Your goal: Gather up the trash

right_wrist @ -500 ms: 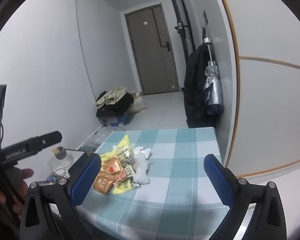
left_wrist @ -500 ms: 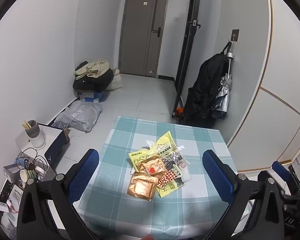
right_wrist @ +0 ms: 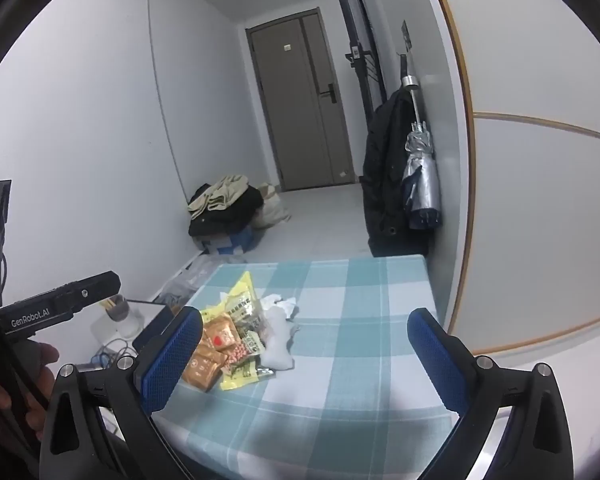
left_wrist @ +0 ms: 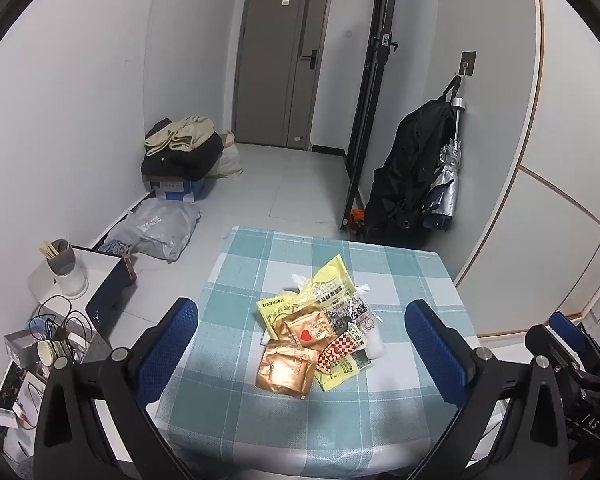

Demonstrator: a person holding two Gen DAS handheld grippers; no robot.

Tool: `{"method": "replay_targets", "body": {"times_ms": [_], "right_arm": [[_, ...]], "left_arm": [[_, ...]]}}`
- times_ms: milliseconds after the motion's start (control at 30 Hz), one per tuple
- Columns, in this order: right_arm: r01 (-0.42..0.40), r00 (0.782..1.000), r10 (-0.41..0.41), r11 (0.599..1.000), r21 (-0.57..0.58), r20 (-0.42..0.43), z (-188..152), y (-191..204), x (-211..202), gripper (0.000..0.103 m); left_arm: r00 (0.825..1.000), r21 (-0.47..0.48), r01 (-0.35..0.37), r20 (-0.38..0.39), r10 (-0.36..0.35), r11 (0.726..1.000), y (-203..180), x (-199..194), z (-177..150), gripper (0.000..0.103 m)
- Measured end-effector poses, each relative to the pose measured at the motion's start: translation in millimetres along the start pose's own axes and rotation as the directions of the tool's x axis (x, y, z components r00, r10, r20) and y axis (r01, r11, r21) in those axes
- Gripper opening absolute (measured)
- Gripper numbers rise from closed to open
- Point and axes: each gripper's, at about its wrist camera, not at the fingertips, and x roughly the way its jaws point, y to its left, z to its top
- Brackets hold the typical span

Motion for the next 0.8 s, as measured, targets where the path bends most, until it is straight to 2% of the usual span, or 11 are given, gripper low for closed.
{"method": "replay_targets", "body": {"times_ms": [800], "right_arm": [[-0.005,1.0,0.005,1.0,-0.006,0.01,0.9,0.4,-3.6,0.103]], "left_arm": [[1.0,0.009,0.006,0.0,-0.006,1.0,0.6,-0.9,-1.1,0.102]]}}
